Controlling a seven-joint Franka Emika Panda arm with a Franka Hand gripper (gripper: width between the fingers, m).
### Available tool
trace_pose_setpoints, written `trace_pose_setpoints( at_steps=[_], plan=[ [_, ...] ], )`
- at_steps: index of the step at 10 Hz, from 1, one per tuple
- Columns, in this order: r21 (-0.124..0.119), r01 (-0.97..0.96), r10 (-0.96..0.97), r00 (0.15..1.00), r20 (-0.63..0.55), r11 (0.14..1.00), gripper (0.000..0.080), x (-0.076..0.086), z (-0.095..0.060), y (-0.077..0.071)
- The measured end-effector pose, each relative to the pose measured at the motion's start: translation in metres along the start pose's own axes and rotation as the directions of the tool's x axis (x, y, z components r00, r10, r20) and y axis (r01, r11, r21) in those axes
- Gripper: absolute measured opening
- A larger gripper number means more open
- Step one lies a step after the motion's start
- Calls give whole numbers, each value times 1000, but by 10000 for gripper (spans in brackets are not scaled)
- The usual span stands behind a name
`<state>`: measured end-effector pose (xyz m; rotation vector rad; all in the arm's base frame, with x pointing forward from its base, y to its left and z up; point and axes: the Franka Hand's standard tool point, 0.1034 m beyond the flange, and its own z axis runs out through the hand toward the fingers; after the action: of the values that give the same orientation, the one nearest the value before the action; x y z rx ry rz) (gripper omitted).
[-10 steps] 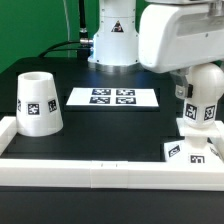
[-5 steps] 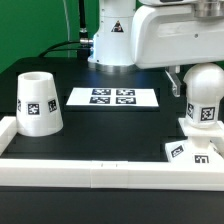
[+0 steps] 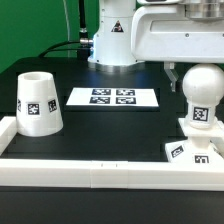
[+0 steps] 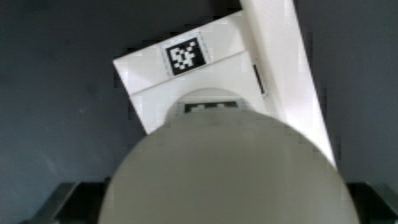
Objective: Assemble lamp
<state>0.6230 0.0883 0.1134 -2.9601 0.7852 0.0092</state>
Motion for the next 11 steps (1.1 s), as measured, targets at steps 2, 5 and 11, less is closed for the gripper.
trace_pose_setpoints(
  at_steps=[2,5,11],
  plan=[
    [4,-166,166,986,2,986,578,-1,0,-1],
    [17,-330,330,944,19,944,578,-1,0,-2],
    [0,-223,223,974,45,975,672,-7,-1,-3]
  ],
)
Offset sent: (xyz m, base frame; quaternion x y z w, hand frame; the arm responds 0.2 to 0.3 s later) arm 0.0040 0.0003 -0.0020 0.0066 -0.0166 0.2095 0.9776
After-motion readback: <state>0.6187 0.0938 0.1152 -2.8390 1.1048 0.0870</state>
